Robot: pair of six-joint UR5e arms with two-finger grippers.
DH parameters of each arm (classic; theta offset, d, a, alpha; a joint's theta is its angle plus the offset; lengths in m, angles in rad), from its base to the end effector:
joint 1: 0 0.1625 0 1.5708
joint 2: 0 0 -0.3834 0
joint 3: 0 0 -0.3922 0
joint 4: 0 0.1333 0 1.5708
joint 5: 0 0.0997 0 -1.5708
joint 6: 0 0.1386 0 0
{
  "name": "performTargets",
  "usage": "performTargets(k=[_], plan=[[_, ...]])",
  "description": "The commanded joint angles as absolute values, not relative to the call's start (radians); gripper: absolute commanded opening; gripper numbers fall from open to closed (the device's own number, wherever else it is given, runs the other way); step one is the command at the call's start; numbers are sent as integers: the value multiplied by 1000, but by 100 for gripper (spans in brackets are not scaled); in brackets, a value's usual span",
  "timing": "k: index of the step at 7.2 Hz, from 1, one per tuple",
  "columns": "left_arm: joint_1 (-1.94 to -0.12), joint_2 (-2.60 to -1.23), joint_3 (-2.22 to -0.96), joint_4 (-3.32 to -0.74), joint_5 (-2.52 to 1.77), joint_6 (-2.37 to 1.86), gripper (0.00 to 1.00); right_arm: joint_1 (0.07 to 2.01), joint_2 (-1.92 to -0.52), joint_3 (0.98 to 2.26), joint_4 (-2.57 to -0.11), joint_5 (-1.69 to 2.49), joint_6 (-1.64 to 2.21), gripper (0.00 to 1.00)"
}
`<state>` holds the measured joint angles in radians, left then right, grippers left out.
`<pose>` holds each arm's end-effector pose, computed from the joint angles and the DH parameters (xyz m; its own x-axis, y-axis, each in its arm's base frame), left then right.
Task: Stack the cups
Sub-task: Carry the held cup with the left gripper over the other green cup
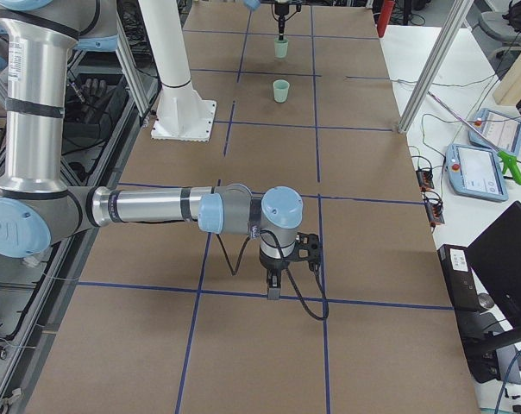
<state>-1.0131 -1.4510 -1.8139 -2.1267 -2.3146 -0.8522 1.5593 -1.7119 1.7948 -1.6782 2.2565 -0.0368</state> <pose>0.2232 -0.4324 0.5116 0.5728 -0.0030 -0.8197 0.0295 0.9994 0.0170 0.0405 -0.4345 0.6193 0.7732 -0.0302 0.6335 0.0400 0.9992 -0.0012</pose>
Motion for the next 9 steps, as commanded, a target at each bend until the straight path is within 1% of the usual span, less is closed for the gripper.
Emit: performTargets(k=[1, 2, 3, 5, 7, 9], plan=[[-1017, -1557, -1895, -1887, -2329, -870, 0, 1560, -1712, 1795, -1678, 2256, -37, 100], [-1019, -1600, -1960, -1764, -2326, -879, 0, 1560, -1712, 1795, -1678, 2256, -37, 100], [-1023, -1691, -1985, -1635, -2324, -946, 0, 1560, -1712, 1795, -1678, 2256, -37, 100], [-1000, -1924, -1985, -1443, -2318, -1114, 0, 1560, -1712, 1795, -1678, 2256, -37, 100], [-867, -2031, -1954, -1433, -2217, -1320, 0, 1559, -1712, 1795, -1678, 2256, -37, 100], [-783, -2052, -1953, -1431, -2145, -1435, 0, 1559, -1712, 1795, -1678, 2256, -37, 100]])
